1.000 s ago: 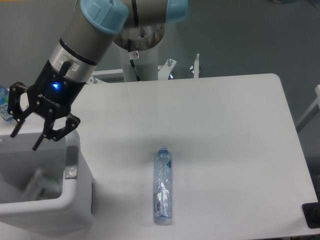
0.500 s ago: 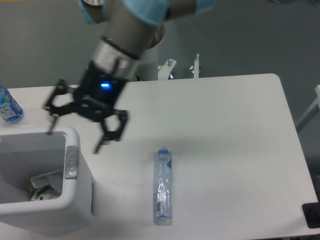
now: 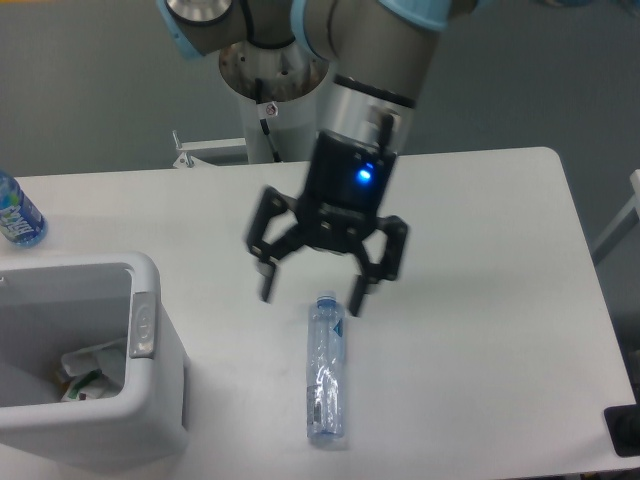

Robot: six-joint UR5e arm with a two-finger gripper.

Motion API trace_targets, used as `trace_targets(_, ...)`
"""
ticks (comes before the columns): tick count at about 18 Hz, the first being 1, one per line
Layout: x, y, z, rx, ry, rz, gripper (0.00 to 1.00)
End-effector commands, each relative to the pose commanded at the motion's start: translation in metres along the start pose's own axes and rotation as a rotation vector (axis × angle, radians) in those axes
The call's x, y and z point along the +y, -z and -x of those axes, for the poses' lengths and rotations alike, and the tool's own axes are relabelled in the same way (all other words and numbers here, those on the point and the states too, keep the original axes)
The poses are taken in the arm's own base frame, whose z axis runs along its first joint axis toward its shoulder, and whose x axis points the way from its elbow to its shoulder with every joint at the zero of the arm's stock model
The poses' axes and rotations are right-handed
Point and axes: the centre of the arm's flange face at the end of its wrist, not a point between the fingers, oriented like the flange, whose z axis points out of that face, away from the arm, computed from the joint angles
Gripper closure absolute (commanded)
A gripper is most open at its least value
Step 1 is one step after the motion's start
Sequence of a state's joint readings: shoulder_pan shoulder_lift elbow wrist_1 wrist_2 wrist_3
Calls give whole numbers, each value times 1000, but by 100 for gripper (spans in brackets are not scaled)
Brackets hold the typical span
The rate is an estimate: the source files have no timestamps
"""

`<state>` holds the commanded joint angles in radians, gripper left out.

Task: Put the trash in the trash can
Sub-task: 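Move the open gripper over the clear plastic water bottle, then lower the gripper around the bottle and close on it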

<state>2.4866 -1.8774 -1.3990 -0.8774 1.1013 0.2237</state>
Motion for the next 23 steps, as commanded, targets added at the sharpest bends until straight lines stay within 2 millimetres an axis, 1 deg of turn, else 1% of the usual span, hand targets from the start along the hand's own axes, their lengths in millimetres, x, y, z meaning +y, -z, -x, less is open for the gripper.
trace_targets(3, 11, -30, 21, -93, -50, 71, 0)
trace_targets(5, 18, -51, 34, -123, -87, 116, 0)
trace_targets(7, 25, -73, 36, -113, -108, 150, 0)
trace_targets(9, 32, -96, 44, -110, -103, 180, 0)
trace_targets(10, 38, -111, 44, -120, -107, 207, 0)
trace_targets(12, 49, -143, 33, -151, -150, 267, 0)
trace_targets(14, 57, -164, 36, -153, -162, 298, 0)
trace_targets(15, 59, -173, 33, -148, -161, 303, 0)
trace_targets(16, 65, -187, 27, -139, -165, 319, 0)
trace_targets(18, 79, -213, 21, -122, -161, 356, 0)
trace_targets(20, 81, -219, 18, -117, -156, 360, 0)
trace_targets(23, 93, -238, 22, -108, -149, 387, 0)
